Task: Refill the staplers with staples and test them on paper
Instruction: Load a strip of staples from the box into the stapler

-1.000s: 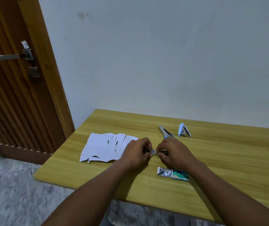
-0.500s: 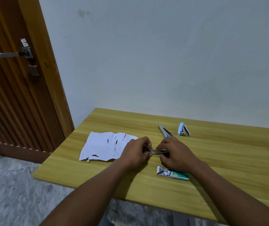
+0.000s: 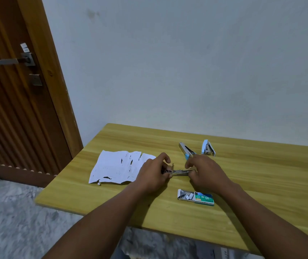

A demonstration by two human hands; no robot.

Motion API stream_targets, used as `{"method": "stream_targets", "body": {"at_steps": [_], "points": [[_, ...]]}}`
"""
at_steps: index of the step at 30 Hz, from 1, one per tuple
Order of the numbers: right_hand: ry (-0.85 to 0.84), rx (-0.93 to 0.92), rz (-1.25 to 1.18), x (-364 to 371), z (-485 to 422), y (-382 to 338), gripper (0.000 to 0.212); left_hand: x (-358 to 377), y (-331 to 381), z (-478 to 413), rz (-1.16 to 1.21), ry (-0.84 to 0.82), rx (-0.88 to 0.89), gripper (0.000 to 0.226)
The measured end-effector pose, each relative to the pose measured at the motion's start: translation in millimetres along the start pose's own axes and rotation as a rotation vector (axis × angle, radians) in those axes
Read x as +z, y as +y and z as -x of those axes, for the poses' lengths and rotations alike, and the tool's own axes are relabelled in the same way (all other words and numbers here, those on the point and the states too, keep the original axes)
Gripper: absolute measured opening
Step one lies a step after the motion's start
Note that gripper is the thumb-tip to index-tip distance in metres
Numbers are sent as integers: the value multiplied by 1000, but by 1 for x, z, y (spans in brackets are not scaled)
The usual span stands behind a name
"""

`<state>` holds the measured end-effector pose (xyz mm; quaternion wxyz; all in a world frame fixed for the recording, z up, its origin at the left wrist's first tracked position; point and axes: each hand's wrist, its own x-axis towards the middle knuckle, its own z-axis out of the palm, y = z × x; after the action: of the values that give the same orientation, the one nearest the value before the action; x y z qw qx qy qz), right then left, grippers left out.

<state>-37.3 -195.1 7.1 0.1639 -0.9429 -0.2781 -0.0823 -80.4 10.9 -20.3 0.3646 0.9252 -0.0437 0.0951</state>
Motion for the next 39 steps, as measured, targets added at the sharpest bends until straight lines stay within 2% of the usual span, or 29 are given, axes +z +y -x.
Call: {"method": "stream_targets", "body": {"at_steps": [3,6,11,21,28,31,39], "points": [[-50,94,-148,6,-1,1,22,1,-1,2,-36,22,41,31],[-18,154,-235,9,1,8,25,3,1,5,-126,47,99,23],[-41,139,-306,5,1,11,25,6,4,5,-241,22,172,25],[-4,74,-231,7,-1,9,16,2,7,3,-238,-4,168,27],[138,168,-308,14,2,10,6,3,5,2,-204,13,149,30],[135,167,-333,16,3,9,5,4,2,0,-146,42,103,36],[53,41,-239,21,1,-1,17,3,-1,1,-94,42,93,23]]}}
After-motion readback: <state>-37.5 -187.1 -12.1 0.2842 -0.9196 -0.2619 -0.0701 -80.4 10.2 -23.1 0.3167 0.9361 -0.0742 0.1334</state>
